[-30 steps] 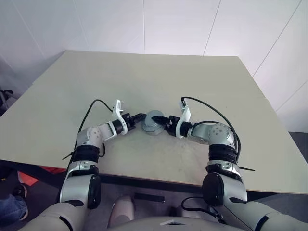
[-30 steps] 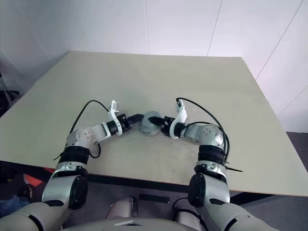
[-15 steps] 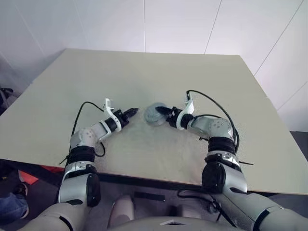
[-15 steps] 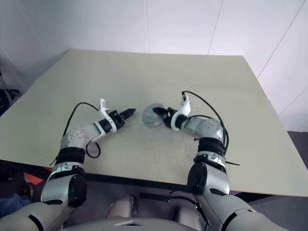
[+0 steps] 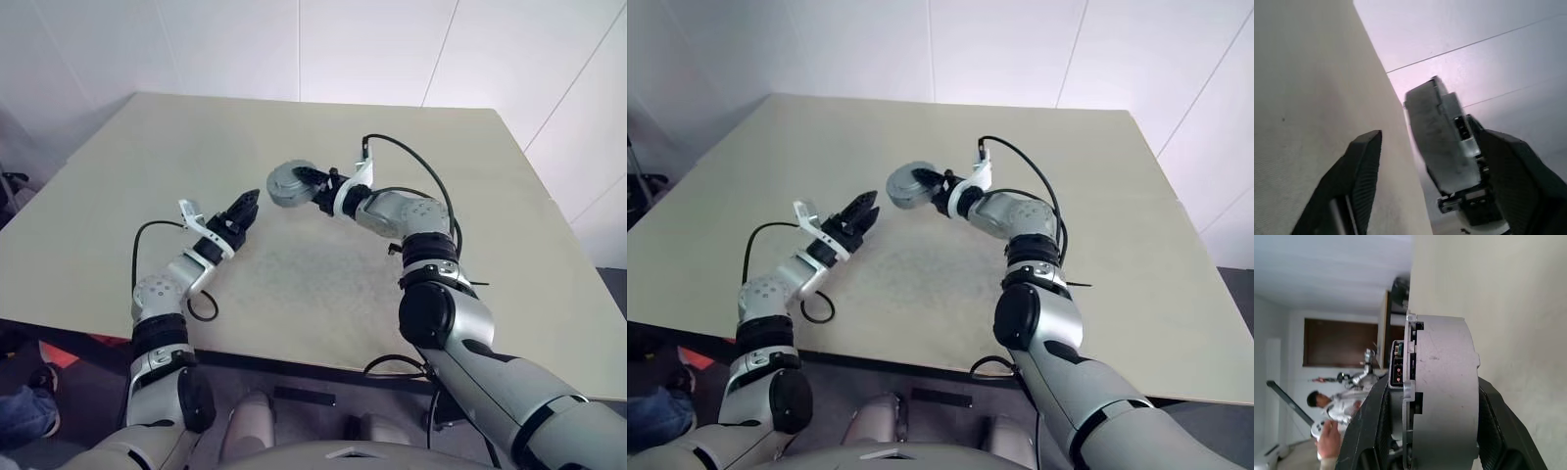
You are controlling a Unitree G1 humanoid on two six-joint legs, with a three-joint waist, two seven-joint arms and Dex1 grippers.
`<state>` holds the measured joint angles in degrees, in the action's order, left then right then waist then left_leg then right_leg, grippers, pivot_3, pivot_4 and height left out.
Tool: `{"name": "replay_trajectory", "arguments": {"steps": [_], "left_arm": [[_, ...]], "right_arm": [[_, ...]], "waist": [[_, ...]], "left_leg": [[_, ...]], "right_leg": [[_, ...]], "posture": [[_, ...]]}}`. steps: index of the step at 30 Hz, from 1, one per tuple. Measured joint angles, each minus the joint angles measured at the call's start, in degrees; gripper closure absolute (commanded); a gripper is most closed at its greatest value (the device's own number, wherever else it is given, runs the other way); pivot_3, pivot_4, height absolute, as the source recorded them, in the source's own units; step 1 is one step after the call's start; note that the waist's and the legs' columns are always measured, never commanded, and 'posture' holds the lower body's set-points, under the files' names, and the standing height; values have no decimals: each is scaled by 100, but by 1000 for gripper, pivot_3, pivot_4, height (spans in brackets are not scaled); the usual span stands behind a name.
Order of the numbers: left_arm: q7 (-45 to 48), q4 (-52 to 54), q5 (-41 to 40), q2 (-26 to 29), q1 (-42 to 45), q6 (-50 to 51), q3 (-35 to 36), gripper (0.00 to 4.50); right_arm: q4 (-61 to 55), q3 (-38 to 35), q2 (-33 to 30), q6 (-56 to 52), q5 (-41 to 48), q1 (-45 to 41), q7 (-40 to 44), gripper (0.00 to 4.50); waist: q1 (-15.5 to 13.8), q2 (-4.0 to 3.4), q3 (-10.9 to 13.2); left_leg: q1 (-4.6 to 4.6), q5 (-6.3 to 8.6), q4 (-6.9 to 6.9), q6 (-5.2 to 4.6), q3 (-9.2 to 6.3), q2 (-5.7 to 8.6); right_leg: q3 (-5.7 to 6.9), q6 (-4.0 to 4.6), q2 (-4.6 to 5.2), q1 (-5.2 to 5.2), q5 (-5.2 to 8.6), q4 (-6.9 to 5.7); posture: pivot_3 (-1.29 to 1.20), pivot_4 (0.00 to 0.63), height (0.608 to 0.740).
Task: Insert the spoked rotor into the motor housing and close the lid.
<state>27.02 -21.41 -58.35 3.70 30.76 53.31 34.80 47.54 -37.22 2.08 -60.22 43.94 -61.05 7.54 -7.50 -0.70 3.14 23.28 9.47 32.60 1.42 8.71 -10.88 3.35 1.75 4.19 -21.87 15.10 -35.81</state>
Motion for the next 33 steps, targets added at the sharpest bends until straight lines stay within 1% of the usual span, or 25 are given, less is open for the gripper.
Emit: {"name": "replay_trajectory", "arguments": {"steps": [3, 6, 14, 19, 22, 23, 26, 27, 33], "left_arm": [[-231, -7, -476, -71, 0, 378, 118, 141], [-348, -52, -707, -69, 4, 520, 139, 141], [-348, -676, -827, -7, 461, 459, 175, 141], [-261, -820, -790, 1, 489, 423, 66, 141], [-225, -843, -774, 25, 489, 403, 20, 742], [-225, -851, -758, 42, 489, 391, -10, 1011], [-226, -919, -698, 62, 488, 331, -31, 2093], [-222, -930, -716, 62, 488, 322, -22, 2263], [-219, -931, -729, 64, 488, 312, -23, 2263]], "right_arm": [[5, 161, -3, -134, 1, 0, 59, 2327], [-38, 242, -10, -265, 16, 0, 133, 2327], [-451, 320, 11, -520, 118, 66, 154, 2327], [-543, 320, 25, -540, 125, 150, 132, 2327], [-598, 320, 25, -539, 126, 154, 125, 2327], [-599, 319, 27, -537, 131, 154, 125, 2327], [-599, 327, 30, -534, 159, 154, 136, 2327], [-599, 333, 35, -534, 161, 160, 146, 2327], [-599, 354, 36, -518, 164, 163, 172, 2327]], "waist": [[-6, 0, 0], [-5, 0, 0], [-28, 1, 0], [-32, 1, 0], [-33, 1, 0], [-32, 1, 0], [-30, 1, 0], [-30, 1, 0], [-30, 1, 0]], "left_leg": [[-4, -1, 15, 3, 0, -5], [-8, -6, 20, 10, -1, -5], [-8, -9, 27, 14, -3, -1], [-7, -9, 27, 14, -3, -1], [-8, -9, 27, 14, -4, -1], [-8, -9, 27, 14, -4, -1], [-8, -9, 27, 14, -5, -1], [-8, -9, 27, 14, -5, -1], [-8, -9, 28, 14, -5, -1]], "right_leg": [[0, -10, 0, 10, -7, -6], [-3, -20, 0, 19, -14, -4], [-9, -34, 0, 26, -25, 1], [-9, -34, 0, 24, -26, 0], [-8, -34, 0, 24, -26, 0], [-8, -34, 0, 24, -26, 0], [-9, -34, 0, 25, -27, 0], [-8, -34, 0, 25, -27, 0], [-8, -34, 0, 25, -27, 0]], "posture": [[0, 0, 740], [0, 0, 740], [0, 0, 740], [0, 0, 740], [0, 0, 740], [0, 0, 740], [0, 0, 740], [0, 0, 740], [0, 0, 740]]}}
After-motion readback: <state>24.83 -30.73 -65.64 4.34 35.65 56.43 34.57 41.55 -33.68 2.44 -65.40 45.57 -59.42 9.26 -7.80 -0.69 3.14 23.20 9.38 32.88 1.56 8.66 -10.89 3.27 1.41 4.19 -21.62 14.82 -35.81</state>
